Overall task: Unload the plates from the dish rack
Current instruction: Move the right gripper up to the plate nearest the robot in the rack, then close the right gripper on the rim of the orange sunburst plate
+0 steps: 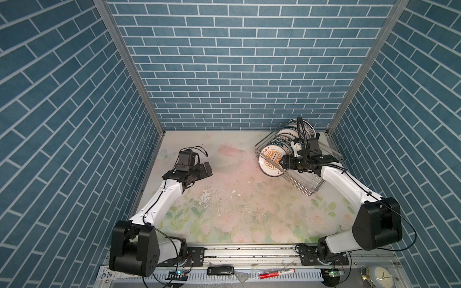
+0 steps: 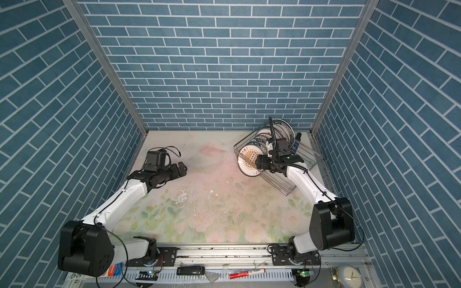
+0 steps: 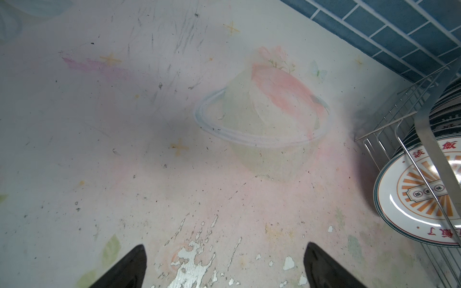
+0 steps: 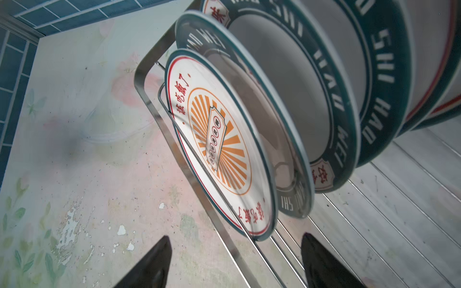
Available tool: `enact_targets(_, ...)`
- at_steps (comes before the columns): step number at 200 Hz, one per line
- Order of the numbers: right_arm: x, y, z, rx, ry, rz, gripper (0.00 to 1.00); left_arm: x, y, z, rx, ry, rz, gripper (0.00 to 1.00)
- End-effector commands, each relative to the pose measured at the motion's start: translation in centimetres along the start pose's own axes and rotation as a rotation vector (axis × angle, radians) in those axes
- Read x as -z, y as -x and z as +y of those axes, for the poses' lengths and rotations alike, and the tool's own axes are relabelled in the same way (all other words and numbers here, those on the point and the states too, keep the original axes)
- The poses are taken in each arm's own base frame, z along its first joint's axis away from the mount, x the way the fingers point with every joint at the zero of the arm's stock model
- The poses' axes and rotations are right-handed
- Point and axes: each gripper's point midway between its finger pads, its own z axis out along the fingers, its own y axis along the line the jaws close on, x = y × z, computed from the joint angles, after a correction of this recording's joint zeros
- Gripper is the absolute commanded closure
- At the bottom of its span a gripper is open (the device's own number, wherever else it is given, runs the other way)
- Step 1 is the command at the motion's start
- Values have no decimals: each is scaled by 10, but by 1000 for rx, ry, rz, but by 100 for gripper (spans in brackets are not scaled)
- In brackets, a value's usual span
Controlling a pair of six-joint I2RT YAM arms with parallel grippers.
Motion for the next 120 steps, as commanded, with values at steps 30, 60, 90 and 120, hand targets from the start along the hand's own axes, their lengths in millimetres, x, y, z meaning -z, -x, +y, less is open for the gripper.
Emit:
enact_targets(30, -19, 13, 2, 6, 16, -20, 37, 4, 3, 5, -19, 24, -20, 1)
enact_targets(60, -27, 14, 3, 28, 28, -15, 43, 5, 4, 7, -26, 37, -24, 1)
enact_targets(90, -34, 14, 2, 68, 31, -11, 44, 4, 3, 8, -28, 43, -16, 1)
enact_targets(120, -36, 14, -2, 96, 14, -12, 45, 5, 4, 8, -28, 45, -17, 1)
